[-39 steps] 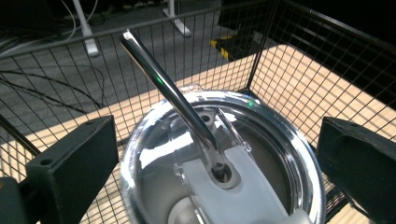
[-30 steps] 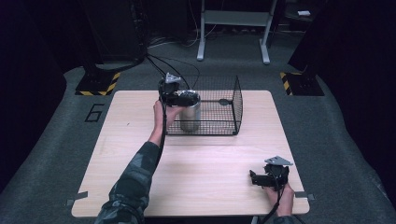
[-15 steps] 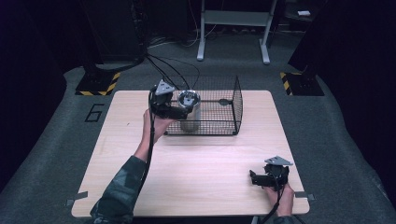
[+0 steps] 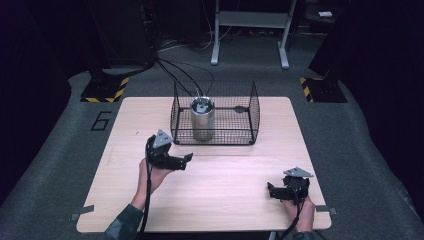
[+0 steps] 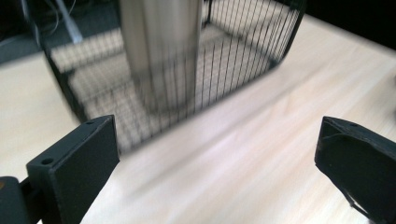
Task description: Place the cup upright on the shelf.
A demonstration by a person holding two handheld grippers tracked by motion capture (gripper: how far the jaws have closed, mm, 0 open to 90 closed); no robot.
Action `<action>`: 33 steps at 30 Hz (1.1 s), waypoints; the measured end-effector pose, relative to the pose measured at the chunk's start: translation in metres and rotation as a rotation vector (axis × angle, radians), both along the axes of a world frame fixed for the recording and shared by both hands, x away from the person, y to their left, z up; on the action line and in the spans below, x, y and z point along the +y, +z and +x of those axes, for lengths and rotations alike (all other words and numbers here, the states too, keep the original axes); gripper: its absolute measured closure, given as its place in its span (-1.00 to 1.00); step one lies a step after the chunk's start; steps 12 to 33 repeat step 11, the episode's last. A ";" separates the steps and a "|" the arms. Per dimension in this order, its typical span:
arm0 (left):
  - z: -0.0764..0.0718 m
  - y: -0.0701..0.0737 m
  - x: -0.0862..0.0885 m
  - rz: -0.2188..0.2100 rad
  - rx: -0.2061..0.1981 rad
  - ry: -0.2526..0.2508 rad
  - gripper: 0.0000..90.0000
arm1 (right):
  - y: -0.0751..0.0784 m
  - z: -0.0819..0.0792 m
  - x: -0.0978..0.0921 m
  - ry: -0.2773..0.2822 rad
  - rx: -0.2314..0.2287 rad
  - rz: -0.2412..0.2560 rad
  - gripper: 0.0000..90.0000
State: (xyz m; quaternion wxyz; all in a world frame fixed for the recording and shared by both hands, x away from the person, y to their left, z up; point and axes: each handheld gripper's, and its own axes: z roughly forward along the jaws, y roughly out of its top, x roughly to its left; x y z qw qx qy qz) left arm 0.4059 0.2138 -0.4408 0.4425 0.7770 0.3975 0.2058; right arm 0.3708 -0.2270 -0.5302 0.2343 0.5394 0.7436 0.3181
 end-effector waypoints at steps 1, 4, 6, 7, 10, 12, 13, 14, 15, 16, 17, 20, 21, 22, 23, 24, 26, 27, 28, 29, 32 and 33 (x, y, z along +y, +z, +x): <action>-0.004 -0.008 0.004 0.011 0.020 0.003 -1.00 | 0.000 0.000 0.000 0.000 0.000 0.000 -0.96; -0.016 -0.032 0.015 0.034 0.071 0.031 -1.00 | 0.000 0.000 0.000 -0.001 0.001 0.002 -0.96; -0.024 -0.046 0.024 0.030 0.111 0.057 -1.00 | 0.000 0.000 0.000 -0.006 0.004 0.007 -0.96; -0.027 -0.050 0.028 0.032 0.122 0.066 -1.00 | 0.000 0.000 0.000 -0.004 0.003 0.006 -0.96; -0.036 -0.065 0.040 0.040 0.147 0.100 -1.00 | 0.000 0.000 0.000 -0.006 0.004 0.007 -0.96; -0.038 -0.068 0.042 0.038 0.147 0.109 -1.00 | 0.000 0.000 0.000 -0.007 0.005 0.007 -0.96; -0.038 -0.068 0.042 0.038 0.147 0.109 -1.00 | 0.000 0.000 0.000 -0.007 0.005 0.007 -0.96; -0.038 -0.068 0.042 0.038 0.147 0.109 -1.00 | 0.000 0.000 0.000 -0.007 0.005 0.007 -0.96; -0.038 -0.068 0.042 0.038 0.147 0.109 -1.00 | 0.000 0.000 0.000 -0.007 0.005 0.007 -0.96; -0.038 -0.068 0.042 0.038 0.147 0.109 -1.00 | 0.000 0.000 0.000 -0.007 0.005 0.007 -0.96; -0.038 -0.068 0.042 0.038 0.147 0.109 -1.00 | 0.000 0.000 0.000 -0.007 0.005 0.007 -0.96; -0.038 -0.068 0.042 0.038 0.147 0.109 -1.00 | 0.000 0.000 0.000 -0.007 0.005 0.007 -0.96; -0.038 -0.068 0.042 0.038 0.147 0.109 -1.00 | 0.000 0.000 0.000 -0.007 0.005 0.007 -0.96; -0.038 -0.068 0.042 0.038 0.147 0.109 -1.00 | 0.000 0.000 0.000 -0.007 0.005 0.007 -0.96; -0.038 -0.068 0.042 0.038 0.147 0.109 -1.00 | 0.000 0.000 0.000 -0.007 0.005 0.007 -0.96; -0.038 -0.068 0.042 0.038 0.147 0.109 -1.00 | 0.000 0.000 0.000 -0.007 0.005 0.007 -0.96; -0.038 -0.068 0.042 0.038 0.147 0.109 -1.00 | 0.000 0.000 0.000 -0.007 0.005 0.007 -0.96; -0.038 -0.068 0.042 0.038 0.147 0.109 -1.00 | 0.000 0.000 0.000 -0.007 0.005 0.007 -0.96; -0.038 -0.068 0.042 0.038 0.147 0.109 -1.00 | 0.000 0.000 0.000 -0.007 0.005 0.007 -0.96; -0.038 -0.068 0.042 0.038 0.147 0.109 -1.00 | 0.000 0.000 0.000 -0.007 0.005 0.007 -0.96; -0.038 -0.068 0.042 0.038 0.147 0.109 -1.00 | 0.000 0.000 0.000 -0.007 0.005 0.007 -0.96; -0.038 -0.068 0.042 0.038 0.147 0.109 -1.00 | 0.000 0.000 0.000 -0.007 0.005 0.007 -0.96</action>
